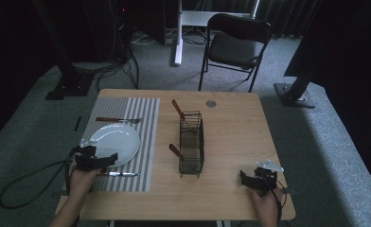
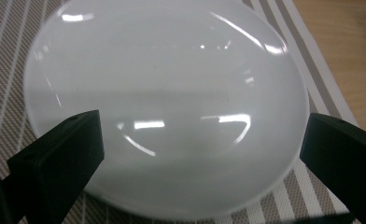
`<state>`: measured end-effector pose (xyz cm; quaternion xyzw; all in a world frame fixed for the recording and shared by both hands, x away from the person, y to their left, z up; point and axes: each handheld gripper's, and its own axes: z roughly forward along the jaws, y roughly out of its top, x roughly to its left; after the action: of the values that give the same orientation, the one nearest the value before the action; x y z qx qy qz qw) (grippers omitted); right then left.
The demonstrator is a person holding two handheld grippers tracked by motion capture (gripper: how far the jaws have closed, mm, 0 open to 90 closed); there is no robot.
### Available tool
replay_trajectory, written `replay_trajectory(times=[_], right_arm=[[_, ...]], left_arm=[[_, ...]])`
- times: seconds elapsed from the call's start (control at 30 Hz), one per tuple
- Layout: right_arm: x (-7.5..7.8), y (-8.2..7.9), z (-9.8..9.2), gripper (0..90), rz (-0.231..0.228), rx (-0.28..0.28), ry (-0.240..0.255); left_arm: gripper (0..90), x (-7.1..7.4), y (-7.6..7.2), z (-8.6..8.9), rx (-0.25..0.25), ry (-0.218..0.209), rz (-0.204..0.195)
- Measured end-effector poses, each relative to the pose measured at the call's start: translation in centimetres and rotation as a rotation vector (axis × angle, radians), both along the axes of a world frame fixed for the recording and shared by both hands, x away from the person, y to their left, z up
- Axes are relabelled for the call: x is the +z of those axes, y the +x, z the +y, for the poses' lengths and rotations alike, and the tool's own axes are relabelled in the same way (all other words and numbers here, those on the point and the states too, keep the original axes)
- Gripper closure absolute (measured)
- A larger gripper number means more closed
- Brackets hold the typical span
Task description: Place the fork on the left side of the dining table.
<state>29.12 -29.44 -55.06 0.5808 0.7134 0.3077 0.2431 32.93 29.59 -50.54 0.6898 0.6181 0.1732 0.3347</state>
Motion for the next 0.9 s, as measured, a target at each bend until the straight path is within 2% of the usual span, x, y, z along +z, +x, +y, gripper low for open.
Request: replay_trajectory(times=[0.37,0.6,0.73,0.87,0.9], right_arm=[[0.0,0.0,0.0,12.2,0.000,0.000,0.000],[0.0,0.0,0.0,12.3,0.000,0.000,0.000],[0.0,0.0,0.0,12.2,0.000,0.000,0.000],[0.0,0.0,0.0,12.2,0.000,-0.001,0.001],[0.0,0.0,0.0,12.2,0.000,-0.001,0.001]], left_arm=[[0.0,-1.0,-2.4,0.0,-0.015,-0.008,-0.003],[0.0,-1.6,-3.8,-0.2,-0.021,0.015,-0.015],[0.0,-2.2,-4.6,-0.3,-0.017,0.001,-0.017],[0.0,-2.6,-5.6,-0.5,-0.008,0.015,-0.037],[0.0,-2.7,-6.1,-0.5,-0.004,0.022,-0.054]])
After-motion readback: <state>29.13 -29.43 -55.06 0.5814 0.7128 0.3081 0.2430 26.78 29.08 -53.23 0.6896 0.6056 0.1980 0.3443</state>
